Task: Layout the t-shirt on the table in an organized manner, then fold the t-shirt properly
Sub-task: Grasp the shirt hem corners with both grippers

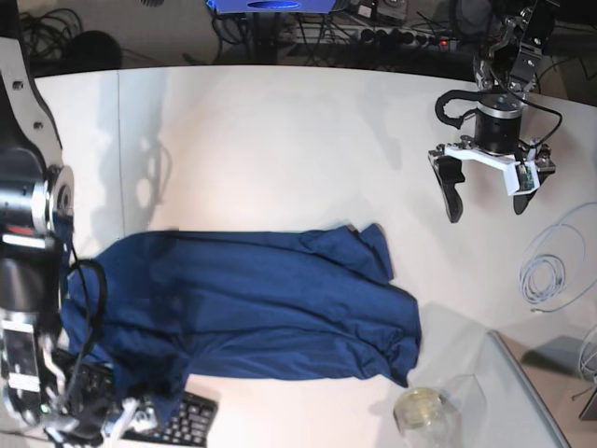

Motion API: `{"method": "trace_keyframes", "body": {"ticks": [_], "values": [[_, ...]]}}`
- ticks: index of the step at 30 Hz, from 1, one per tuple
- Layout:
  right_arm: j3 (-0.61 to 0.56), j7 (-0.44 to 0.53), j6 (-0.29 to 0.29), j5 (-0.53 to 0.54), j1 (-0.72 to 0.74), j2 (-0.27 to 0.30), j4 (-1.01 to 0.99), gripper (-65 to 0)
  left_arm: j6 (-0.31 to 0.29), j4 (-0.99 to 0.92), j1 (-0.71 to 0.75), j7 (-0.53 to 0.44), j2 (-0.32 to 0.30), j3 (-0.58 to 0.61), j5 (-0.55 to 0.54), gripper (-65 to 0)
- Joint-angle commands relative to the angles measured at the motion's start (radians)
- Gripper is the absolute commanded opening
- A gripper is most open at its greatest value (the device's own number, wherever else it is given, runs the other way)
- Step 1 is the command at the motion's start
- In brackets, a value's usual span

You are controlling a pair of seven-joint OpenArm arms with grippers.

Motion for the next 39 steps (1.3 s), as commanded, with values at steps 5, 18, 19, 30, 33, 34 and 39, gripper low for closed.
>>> {"method": "trace_keyframes", "body": {"ticks": [5, 18, 19, 30, 33, 34, 39], "values": [[0.156, -0.040, 0.034, 0.043, -0.252, 0.053, 0.367, 0.0, 0.003, 0.012, -0.003, -0.029, 0.001, -0.005, 0.006, 0.0], [0.420, -0.075, -0.004, 0.046, -0.414, -0.030, 0.155, -0.3, 0.003, -0.080, -0.047, -0.029, 0.022, -0.005, 0.006, 0.0], [0.420, -0.038, -0.021, 0.046, -0.405, -0.030, 0.112, -0.3, 0.003, -0.086, -0.049, -0.029, 0.033, -0.007, 0.006, 0.0], [0.418, 0.166, -0.026, 0.046, -0.310, -0.026, -0.210, -17.1, 0.003, -0.221, -0.232, -0.027, 0.080, 0.216, 0.001, 0.0], [0.418, 0.163, -0.026, 0.046, -0.305, -0.026, -0.216, -45.6, 0.005, -0.309, -0.316, -0.027, 0.128, 0.256, 0.001, 0.0], [0.418, 0.163, -0.026, 0.046, -0.305, -0.026, -0.215, -55.2, 0.005, -0.341, -0.345, -0.027, 0.146, 0.266, 0.001, 0.0], [0.418, 0.144, -0.026, 0.046, -0.308, -0.026, -0.215, -63.2, 0.005, -0.499, -0.488, -0.027, 0.223, 0.380, 0.001, 0.0]]}}
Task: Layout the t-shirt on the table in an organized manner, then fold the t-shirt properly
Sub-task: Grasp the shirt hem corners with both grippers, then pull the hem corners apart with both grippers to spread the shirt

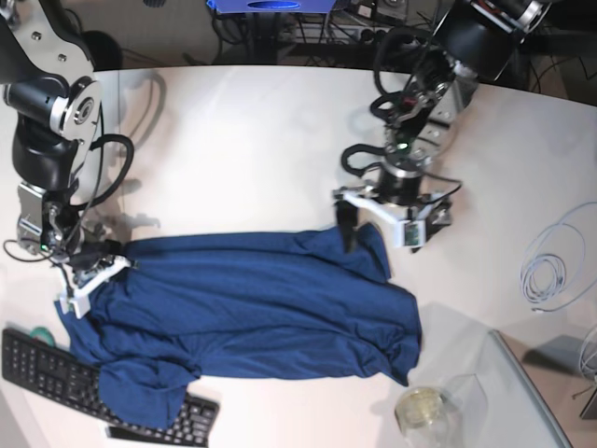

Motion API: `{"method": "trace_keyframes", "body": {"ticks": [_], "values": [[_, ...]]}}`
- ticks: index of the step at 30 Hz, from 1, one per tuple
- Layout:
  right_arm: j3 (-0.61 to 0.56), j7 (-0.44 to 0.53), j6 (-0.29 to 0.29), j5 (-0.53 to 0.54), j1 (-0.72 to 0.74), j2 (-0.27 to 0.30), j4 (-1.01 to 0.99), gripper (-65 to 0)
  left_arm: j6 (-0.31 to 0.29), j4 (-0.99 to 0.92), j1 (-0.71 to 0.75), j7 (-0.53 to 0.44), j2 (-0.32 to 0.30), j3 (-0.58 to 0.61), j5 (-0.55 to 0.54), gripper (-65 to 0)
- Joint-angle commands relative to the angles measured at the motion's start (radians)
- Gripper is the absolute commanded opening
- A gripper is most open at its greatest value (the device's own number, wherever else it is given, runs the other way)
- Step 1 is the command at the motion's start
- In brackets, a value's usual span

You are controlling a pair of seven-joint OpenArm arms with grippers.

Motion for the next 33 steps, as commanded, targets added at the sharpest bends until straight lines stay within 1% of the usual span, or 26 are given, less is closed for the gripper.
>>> {"method": "trace_keyframes", "body": {"ticks": [1, 4, 5, 7, 10, 12, 13, 14, 15, 16, 18, 21, 22, 23, 25, 26, 28, 30, 32, 33], "values": [[0.000, 0.010, 0.007, 0.014, 0.027, 0.010, 0.016, -64.2, 0.008, -0.025, -0.036, -0.024, 0.011, 0.010, 0.000, 0.0], [0.000, 0.008, 0.007, 0.014, 0.027, 0.021, 0.016, -65.0, 0.008, -0.144, -0.093, -0.024, 0.076, 0.016, 0.000, 0.0], [0.000, 0.005, 0.007, 0.014, 0.027, 0.021, 0.016, -65.0, 0.008, -0.170, -0.101, -0.024, 0.088, 0.016, 0.000, 0.0], [0.000, -0.001, 0.007, 0.014, 0.027, 0.022, 0.016, -65.0, 0.008, -0.212, -0.108, -0.024, 0.106, 0.014, 0.000, 0.0], [0.000, -0.001, 0.009, 0.014, 0.027, 0.024, 0.017, -65.0, 0.008, -0.241, -0.110, -0.024, 0.108, 0.014, 0.000, 0.0], [0.000, -0.001, 0.009, 0.014, 0.027, 0.024, 0.019, -65.0, 0.008, -0.246, -0.110, -0.024, 0.100, 0.013, 0.000, -21.1], [0.000, -0.001, 0.009, 0.014, 0.027, 0.029, 0.023, -65.0, 0.008, -0.244, -0.110, -0.024, 0.099, 0.013, 0.000, -34.1], [-0.003, -0.001, 0.009, 0.014, 0.025, 0.036, 0.039, -65.0, 0.008, -0.239, -0.110, -0.024, 0.083, 0.013, 0.000, -48.4], [-0.004, -0.002, 0.009, 0.014, 0.019, 0.038, 0.051, -65.0, 0.008, -0.235, -0.107, -0.024, 0.066, 0.013, 0.000, -60.9], [-0.004, -0.002, 0.009, 0.014, 0.008, 0.038, 0.069, -65.0, 0.008, -0.213, -0.102, -0.024, 0.051, 0.013, 0.000, -65.0], [-0.004, -0.027, 0.009, 0.014, -0.021, 0.039, 0.129, -65.0, 0.008, -0.129, -0.062, -0.024, 0.006, 0.013, -0.002, -65.0], [-0.004, -0.121, 0.010, 0.014, -0.089, 0.041, 0.286, -65.0, 0.010, 0.051, 0.014, -0.013, -0.083, 0.013, -0.003, -65.0], [-0.006, -0.154, 0.015, 0.015, -0.119, 0.039, 0.352, -65.0, 0.011, 0.114, 0.045, 0.018, -0.113, 0.007, -0.003, -65.0], [-0.006, -0.193, 0.026, 0.015, -0.145, 0.036, 0.411, -65.0, 0.011, 0.170, 0.068, 0.059, -0.130, -0.010, -0.003, -65.0], [-0.006, -0.288, 0.061, 0.015, -0.205, 0.032, 0.539, -65.0, 0.011, 0.295, 0.128, 0.166, -0.149, -0.075, -0.002, -65.0], [-0.006, -0.338, 0.072, 0.015, -0.234, 0.015, 0.606, -65.0, 0.011, 0.353, 0.169, 0.223, -0.149, -0.124, 0.001, -65.0], [-0.001, -0.437, 0.076, 0.012, -0.291, -0.014, 0.758, -65.0, 0.011, 0.474, 0.258, 0.317, -0.149, -0.233, 0.003, -65.0], [-0.007, -0.533, 0.076, 0.011, -0.349, -0.027, 0.895, -65.0, 0.011, 0.592, 0.347, 0.401, -0.141, -0.333, 0.004, -65.0], [-0.023, -0.599, 0.076, 0.012, -0.377, -0.036, 0.971, -65.0, 0.011, 0.681, 0.409, 0.459, -0.138, -0.392, 0.004, -65.0], [-0.037, -0.625, 0.075, 0.007, -0.382, -0.042, 0.982, -65.0, 0.011, 0.712, 0.429, 0.484, -0.138, -0.403, 0.004, -65.0]]}}
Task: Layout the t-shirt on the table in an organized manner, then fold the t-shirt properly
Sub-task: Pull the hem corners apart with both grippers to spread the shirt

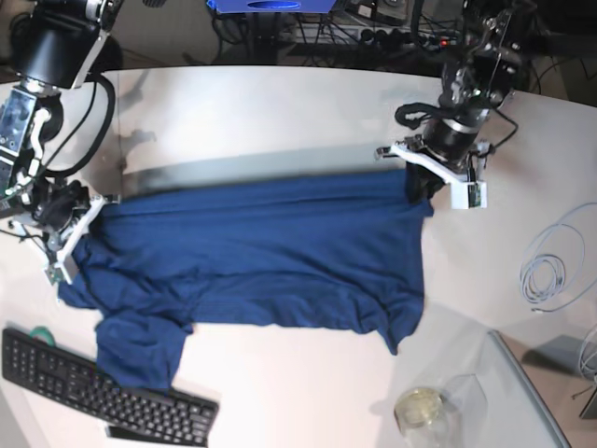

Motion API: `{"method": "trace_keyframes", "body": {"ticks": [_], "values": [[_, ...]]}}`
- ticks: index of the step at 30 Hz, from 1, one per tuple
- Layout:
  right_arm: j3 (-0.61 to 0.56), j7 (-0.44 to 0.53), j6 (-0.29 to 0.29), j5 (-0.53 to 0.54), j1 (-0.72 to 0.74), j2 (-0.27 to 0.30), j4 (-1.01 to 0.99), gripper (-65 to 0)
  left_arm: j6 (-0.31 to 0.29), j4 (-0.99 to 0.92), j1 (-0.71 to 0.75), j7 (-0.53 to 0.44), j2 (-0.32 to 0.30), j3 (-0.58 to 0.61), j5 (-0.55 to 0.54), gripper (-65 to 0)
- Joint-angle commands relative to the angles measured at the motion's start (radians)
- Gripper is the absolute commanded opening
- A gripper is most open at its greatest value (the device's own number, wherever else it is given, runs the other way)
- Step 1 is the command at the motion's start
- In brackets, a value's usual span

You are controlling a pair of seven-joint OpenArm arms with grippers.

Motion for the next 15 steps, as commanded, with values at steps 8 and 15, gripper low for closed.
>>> {"method": "trace_keyframes", "body": {"ticks": [8, 15], "values": [[-0.003, -0.058, -0.056, -0.060, -0.019, 0.021, -0.081, -64.7, 0.050, -0.019, 0.038, -0.019, -0.015, 0.011, 0.033, -65.0], [0.134, -0.084, -0.073, -0.055, -0.129, -0.036, 0.063, -31.5, 0.050, -0.019, 0.074, -0.021, -0.003, 0.011, 0.033, -65.0]]}}
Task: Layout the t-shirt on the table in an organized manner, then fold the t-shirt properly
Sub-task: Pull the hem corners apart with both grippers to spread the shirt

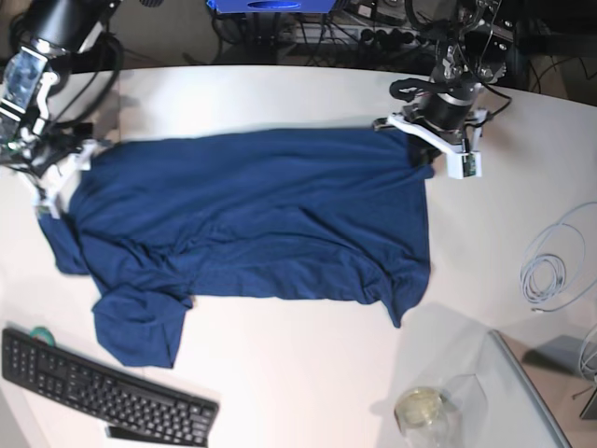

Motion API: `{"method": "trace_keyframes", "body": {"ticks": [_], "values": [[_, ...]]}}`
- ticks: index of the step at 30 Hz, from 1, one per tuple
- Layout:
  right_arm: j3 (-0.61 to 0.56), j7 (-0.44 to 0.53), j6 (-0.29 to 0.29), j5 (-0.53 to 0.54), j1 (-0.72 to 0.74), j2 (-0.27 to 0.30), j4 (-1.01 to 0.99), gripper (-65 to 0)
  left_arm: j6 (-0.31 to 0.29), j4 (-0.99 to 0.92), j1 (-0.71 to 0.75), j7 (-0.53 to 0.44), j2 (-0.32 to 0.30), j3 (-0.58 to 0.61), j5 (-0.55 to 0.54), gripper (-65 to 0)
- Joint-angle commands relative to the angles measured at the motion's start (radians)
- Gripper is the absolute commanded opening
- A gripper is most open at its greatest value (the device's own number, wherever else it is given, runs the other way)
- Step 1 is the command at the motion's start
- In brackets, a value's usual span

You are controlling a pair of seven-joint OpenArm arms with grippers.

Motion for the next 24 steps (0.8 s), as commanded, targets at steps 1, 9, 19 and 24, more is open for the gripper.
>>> {"method": "trace_keyframes", "body": {"ticks": [1, 9, 19, 24], "values": [[0.000, 0.032, -0.002, 0.016, 0.004, 0.014, 0.065, -24.5, 0.000, 0.015, 0.000, -0.020, -0.010, -0.008, 0.004, -65.0], [-0.176, 0.298, -0.005, -0.043, 0.077, 0.164, -0.026, -18.0, 0.000, 0.019, 0.025, -0.020, -0.008, -0.006, 0.004, -65.0], [-0.377, 0.307, -0.002, -0.075, 0.019, 0.194, 0.007, -17.9, 0.000, 0.021, 0.049, -0.020, 0.010, -0.017, 0.004, -65.0], [-0.397, 0.364, -0.008, -0.075, 0.046, 0.177, -0.053, -18.3, 0.000, 0.021, 0.045, -0.020, 0.009, -0.018, 0.004, -65.0]]}}
